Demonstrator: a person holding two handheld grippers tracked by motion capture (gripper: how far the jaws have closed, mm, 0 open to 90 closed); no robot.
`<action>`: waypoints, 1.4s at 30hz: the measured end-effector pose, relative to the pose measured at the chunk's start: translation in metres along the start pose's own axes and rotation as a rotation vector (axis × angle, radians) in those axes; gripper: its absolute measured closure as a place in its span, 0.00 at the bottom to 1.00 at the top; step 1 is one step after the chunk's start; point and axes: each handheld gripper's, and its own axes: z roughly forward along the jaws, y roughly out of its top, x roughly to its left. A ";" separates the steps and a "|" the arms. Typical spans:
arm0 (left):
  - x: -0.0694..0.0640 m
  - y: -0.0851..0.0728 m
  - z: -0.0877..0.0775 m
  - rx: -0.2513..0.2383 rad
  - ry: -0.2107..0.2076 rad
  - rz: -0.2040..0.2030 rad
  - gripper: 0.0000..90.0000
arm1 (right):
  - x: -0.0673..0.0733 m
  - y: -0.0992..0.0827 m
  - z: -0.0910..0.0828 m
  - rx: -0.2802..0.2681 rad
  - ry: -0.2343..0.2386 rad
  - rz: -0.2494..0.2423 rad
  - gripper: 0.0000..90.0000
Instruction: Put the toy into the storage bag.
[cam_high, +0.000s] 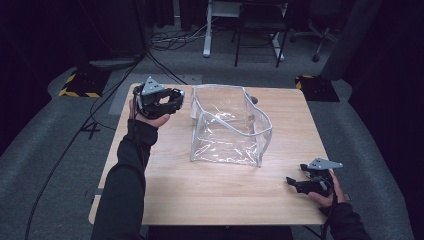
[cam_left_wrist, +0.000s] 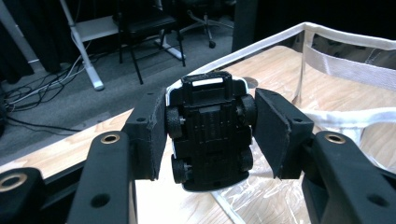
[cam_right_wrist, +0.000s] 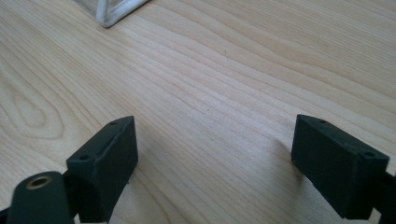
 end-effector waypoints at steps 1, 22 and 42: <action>0.000 0.003 0.000 0.008 -0.011 0.006 0.52 | 0.000 0.000 0.000 0.002 0.001 0.000 0.16; -0.010 0.045 0.014 -0.019 -0.066 0.065 0.52 | 0.000 0.000 0.000 0.003 0.001 -0.002 0.16; -0.047 0.070 0.066 0.033 -0.170 0.133 0.52 | 0.001 0.000 -0.001 0.002 0.000 0.004 0.16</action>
